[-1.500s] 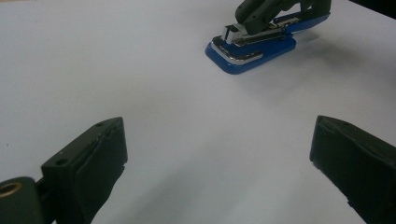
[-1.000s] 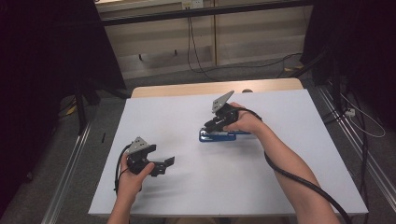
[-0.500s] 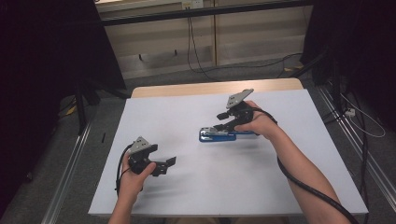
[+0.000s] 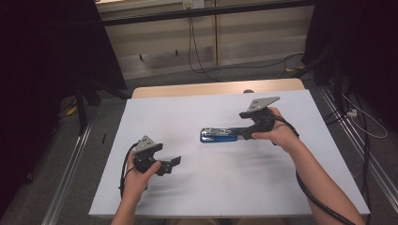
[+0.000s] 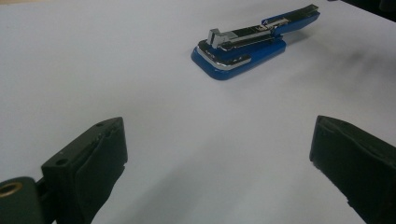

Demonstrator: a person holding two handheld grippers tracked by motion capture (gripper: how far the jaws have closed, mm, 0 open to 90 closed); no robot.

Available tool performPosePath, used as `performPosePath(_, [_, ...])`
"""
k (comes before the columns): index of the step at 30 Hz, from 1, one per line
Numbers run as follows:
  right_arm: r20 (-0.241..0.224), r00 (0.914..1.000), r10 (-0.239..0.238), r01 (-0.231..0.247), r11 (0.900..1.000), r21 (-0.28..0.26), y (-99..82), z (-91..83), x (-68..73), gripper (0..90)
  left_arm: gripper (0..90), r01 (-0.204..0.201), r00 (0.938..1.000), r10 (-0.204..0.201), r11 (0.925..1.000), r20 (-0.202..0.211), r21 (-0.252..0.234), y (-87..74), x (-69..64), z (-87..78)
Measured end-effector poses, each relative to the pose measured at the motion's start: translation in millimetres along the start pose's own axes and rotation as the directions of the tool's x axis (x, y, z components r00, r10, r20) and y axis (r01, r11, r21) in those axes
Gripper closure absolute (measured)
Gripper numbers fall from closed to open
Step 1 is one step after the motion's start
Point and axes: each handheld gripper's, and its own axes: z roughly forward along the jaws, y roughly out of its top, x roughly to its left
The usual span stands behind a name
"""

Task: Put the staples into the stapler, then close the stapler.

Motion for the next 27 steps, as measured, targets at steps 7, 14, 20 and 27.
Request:
performPosePath(7, [0.079,0.9967,0.015,-0.014,0.9998,-0.01,-19.4,-17.2,3.9,13.8,4.1,0.0,1.0,0.0,1.0,-0.004,-0.003,4.2,-1.5,4.8])
performPosePath(14, [0.135,0.9908,0.015,-0.014,0.9999,-0.01,-29.8,-29.5,10.8,12.0,4.1,0.002,1.0,-0.002,0.9999,-0.002,-0.017,10.0,-3.1,9.7])
performPosePath(20, [0.195,0.9796,0.049,-0.044,0.9986,-0.029,-41.4,-39.8,11.0,12.1,4.2,-0.011,0.9999,0.011,0.9997,0.003,-0.023,18.0,-5.0,19.2])
performPosePath(27, [0.26,0.9585,0.117,-0.099,0.9917,-0.082,-56.7,-51.2,9.8,13.7,4.2,-0.019,0.9998,0.019,0.9996,0.01,-0.019,29.7,-6.1,38.1])
